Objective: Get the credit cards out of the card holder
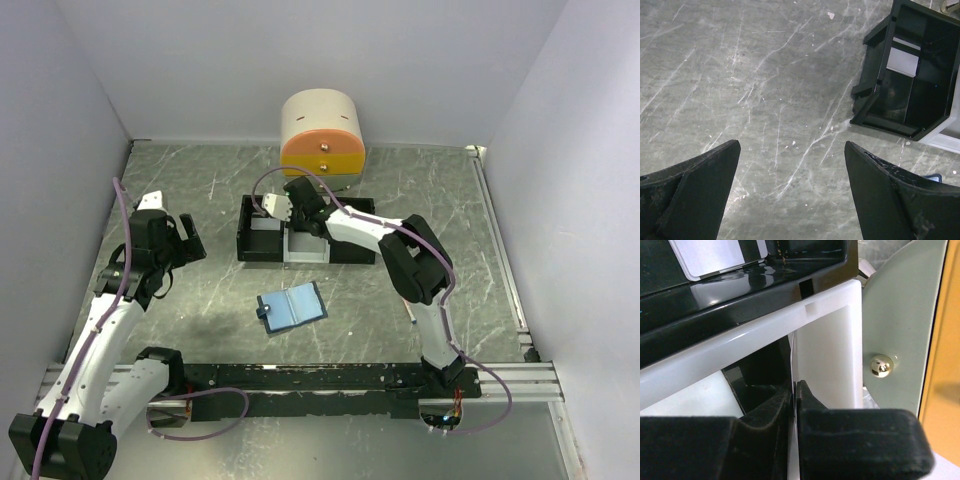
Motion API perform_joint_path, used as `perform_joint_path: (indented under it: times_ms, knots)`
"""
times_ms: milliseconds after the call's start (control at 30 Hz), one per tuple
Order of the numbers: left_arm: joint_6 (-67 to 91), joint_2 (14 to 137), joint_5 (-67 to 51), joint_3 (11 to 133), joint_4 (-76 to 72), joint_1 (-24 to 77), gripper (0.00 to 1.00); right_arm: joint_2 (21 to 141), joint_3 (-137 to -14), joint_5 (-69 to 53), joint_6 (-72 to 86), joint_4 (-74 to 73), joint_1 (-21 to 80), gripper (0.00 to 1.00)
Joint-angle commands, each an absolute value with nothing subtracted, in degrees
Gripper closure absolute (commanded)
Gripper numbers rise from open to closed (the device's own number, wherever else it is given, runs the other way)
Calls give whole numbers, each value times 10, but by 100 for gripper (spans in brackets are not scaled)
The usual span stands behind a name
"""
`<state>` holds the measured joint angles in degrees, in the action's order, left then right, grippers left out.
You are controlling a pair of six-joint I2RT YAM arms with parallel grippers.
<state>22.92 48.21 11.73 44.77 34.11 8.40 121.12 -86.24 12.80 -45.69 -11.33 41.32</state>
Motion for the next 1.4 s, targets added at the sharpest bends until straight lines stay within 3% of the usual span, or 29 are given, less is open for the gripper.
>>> perform_joint_path:
  times_ms: [0,400,967,1000,1033,1067,1367]
  knots:
    - [224,484,110,443,335,81,3,1220,-861,142,-482,-101,410,93]
    - [222,485,105,442,333,81,4,1226,-826,160,-460,-71,411,90]
    - [221,486,104,441,331,81,5,1222,-853,146,-410,-131,409,77]
    - [221,486,104,441,331,81,5,1217,-852,140,-407,-133,409,73]
    - [221,486,104,441,331,81,5,1213,-850,131,-401,-134,409,60]
    - [221,485,103,441,331,81,5,1208,-848,126,-395,-135,408,54]
    - [221,485,102,439,330,81,5,1197,-853,109,-370,-131,402,50]
